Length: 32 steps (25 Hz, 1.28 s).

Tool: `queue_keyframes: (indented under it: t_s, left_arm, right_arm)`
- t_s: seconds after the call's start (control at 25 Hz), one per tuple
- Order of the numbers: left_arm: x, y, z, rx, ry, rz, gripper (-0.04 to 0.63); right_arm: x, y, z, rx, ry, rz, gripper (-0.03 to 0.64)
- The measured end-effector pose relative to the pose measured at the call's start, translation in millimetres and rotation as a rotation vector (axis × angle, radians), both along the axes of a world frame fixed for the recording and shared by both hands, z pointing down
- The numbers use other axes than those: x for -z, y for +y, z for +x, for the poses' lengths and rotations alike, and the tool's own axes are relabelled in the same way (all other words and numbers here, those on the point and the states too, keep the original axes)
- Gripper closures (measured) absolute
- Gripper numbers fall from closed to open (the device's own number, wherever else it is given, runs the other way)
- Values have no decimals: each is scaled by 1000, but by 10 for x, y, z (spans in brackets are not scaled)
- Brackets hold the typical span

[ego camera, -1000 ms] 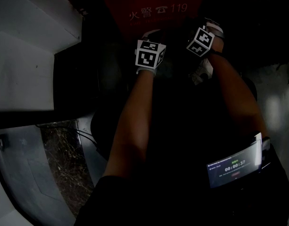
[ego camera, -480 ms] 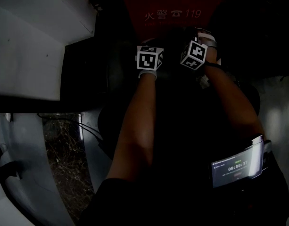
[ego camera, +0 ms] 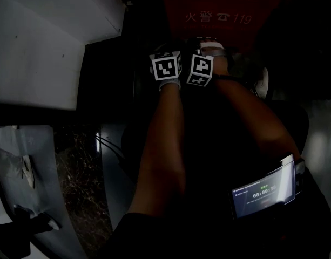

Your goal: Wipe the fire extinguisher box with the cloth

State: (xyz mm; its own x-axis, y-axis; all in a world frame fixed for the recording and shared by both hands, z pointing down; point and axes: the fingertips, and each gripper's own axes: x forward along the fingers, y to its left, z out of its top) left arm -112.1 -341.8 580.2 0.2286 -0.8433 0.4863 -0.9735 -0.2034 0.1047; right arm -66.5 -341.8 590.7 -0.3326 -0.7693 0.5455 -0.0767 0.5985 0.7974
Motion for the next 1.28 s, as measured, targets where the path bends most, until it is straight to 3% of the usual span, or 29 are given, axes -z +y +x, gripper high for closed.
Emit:
queue_keyframes:
  t_s: [0.2,0.32,0.56,1.0,1.16,1.28]
  left_arm:
    - [-65,-132,-49,-13,-60,10,592]
    - [-123,-188,-12,-25,-18,8,592]
    - [-229,-213,-68,-5,-31,-31,592]
    - [-213,-192,317,-145,-53,-30,592]
    - [-296,-127,483,-198,-9,-71,592]
    - [-275,-197,481,-204,-42,-45,592]
  right_arm:
    - [-115,-64,-156,13,-11,-14,583]
    - [-187,-113,-198,11,-16,-23,583]
    - [-277,-179,-212,16,-9,-20,583]
    - [-261,-218,72,-17,-1,-15,583]
    - [-282,-228,253,-51,6,-23,583]
    - [-266,-248,385,-70,17,-20,583]
